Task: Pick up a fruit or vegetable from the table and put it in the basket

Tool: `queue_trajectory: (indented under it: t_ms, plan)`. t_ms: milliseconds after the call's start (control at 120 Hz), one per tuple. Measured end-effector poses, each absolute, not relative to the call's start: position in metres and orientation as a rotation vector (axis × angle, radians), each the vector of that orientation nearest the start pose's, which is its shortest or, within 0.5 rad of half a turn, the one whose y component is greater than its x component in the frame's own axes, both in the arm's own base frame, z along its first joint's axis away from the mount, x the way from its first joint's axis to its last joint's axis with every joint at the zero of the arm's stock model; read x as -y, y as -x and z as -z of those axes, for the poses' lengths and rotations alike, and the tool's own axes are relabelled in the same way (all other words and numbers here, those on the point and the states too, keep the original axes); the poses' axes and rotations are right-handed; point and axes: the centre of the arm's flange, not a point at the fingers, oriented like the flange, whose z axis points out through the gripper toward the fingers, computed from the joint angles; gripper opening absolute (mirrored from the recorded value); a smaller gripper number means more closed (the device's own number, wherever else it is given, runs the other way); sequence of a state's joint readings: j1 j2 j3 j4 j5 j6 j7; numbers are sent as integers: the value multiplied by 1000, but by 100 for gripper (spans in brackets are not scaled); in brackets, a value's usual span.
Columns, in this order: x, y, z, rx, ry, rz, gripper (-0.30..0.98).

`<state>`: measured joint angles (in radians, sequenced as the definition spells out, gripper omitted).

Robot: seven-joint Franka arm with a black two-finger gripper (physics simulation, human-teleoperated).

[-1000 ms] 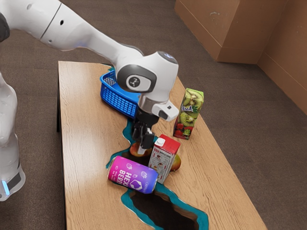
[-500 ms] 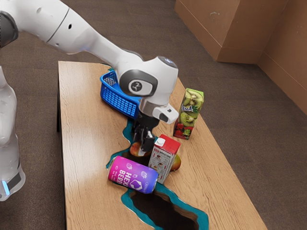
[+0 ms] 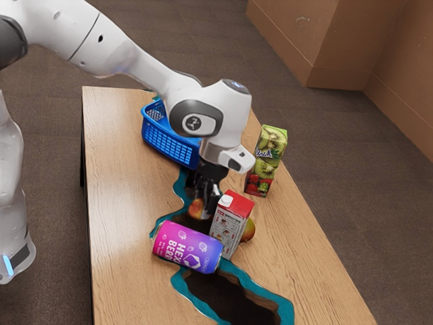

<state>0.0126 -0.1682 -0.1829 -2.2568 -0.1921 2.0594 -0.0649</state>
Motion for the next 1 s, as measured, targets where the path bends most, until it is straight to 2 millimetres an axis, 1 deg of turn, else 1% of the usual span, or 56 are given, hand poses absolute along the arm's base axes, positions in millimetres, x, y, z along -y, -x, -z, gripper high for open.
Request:
queue_trajectory:
  t_ms: [83, 142, 167, 217, 250, 283, 317, 408, 450, 508, 542, 575, 633, 683, 767, 800, 867, 1000]
  plan:
    - [82, -480, -444, 27, 3271, -16, 32]
    - [79, -477, -457, 39, 3267, 36, 33]
    - [79, -474, -468, 38, 3264, 75, 32]
    - [79, -463, -500, 36, 3252, 190, 33]
    - [73, -458, -516, 53, 3238, 248, 34]
    - [61, -454, -530, 91, 3222, 301, 34]
    - [44, -453, -540, 146, 3204, 340, 34]
    - [-16, -457, -572, 334, 3140, 448, 34]
    - [-42, -458, -583, 409, 3106, 480, 34]
    - [-76, -465, -590, 496, 3074, 494, 34]
    - [-93, -472, -587, 531, 3068, 480, 35]
    - [-105, -476, -583, 556, 3063, 467, 34]
    - [-126, -478, -578, 599, 3051, 450, 33]
    - [-135, -481, -572, 612, 3051, 432, 33]
    - [-150, -487, -570, 627, 3051, 427, 33]
    - [-156, -486, -570, 636, 3052, 430, 42]
    - [-161, -485, -572, 632, 3057, 438, 52]
    - [-171, -480, -580, 633, 3054, 466, 62]
